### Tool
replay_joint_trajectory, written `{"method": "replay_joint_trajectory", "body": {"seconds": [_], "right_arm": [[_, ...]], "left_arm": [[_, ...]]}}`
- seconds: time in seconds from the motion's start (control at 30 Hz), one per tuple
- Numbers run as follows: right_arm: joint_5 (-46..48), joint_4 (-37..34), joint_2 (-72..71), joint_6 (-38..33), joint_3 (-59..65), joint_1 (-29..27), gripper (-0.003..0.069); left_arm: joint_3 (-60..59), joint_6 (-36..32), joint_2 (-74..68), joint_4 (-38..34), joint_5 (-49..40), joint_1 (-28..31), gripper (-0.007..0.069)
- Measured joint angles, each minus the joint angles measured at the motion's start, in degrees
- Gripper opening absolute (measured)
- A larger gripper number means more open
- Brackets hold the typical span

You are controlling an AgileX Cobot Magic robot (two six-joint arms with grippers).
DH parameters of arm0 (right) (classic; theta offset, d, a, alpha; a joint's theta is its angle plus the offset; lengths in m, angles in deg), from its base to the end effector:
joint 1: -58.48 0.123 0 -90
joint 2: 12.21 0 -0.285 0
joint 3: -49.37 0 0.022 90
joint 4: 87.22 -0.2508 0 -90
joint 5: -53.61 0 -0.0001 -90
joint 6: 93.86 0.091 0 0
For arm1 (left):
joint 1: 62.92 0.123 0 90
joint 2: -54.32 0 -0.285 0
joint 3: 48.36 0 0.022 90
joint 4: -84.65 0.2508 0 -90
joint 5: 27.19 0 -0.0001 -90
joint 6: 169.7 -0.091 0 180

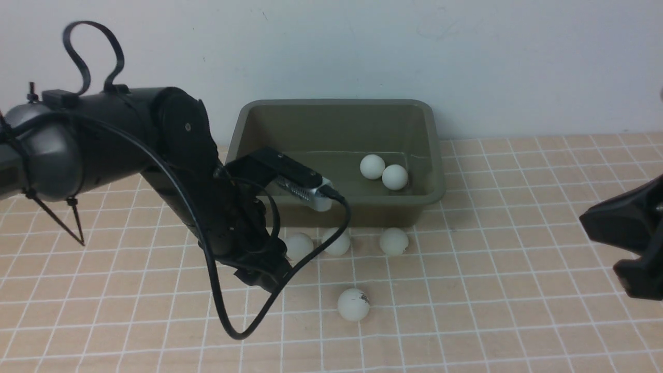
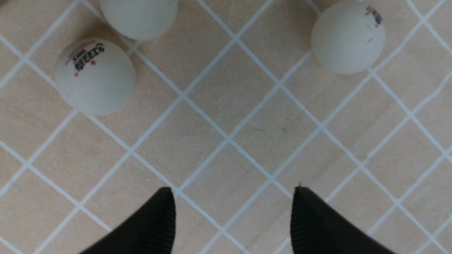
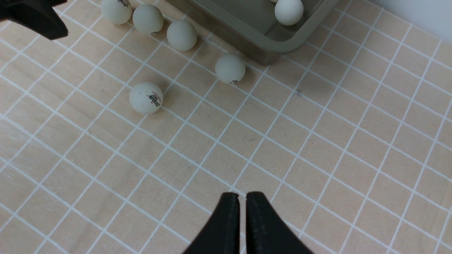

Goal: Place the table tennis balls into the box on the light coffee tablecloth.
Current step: 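Reach for and grasp a ping pong ball on the table beside the basket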

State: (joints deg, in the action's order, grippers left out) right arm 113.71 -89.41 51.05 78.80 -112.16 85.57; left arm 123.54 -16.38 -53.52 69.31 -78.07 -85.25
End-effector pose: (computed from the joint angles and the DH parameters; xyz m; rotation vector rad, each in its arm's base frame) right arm 0.1526 0.0814 0.3638 -0.7264 2.3763 0.1961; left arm 0.3113 -0.1481 0.2180 1.0036 2.7079 -0.3163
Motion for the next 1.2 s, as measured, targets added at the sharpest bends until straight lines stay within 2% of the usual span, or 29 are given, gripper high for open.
{"method": "replay_joint_trajectory", "body": {"seconds": [0.17,0.47,0.73,0.97,1.2], "right_arm": [[0.1,-0.5,0.0,0.0,0.0,0.0,0.0022],[2.2,-1.1,0.0,-0.4,0.0,0.0,0.0022],[2.7,-1.2,0.0,-0.4,0.0,0.0,0.0022],[2.7,-1.3,0.0,-0.4,0.0,0.0,0.0022],[2.7,-0.9,0.0,-0.4,0.0,0.0,0.0022]], "left_arm": [[0.0,-2.5,-2.2,1.6,5.5,0.0,0.0436],[0.0,-11.2,-3.2,3.7,13.3,0.0,0.0436],[0.0,-13.5,-6.9,3.8,15.3,0.0,0.0436],[-0.1,-10.3,-7.8,5.3,15.2,0.0,0.0436],[-0.1,-0.1,-7.8,12.5,13.3,0.0,0.0426]]}}
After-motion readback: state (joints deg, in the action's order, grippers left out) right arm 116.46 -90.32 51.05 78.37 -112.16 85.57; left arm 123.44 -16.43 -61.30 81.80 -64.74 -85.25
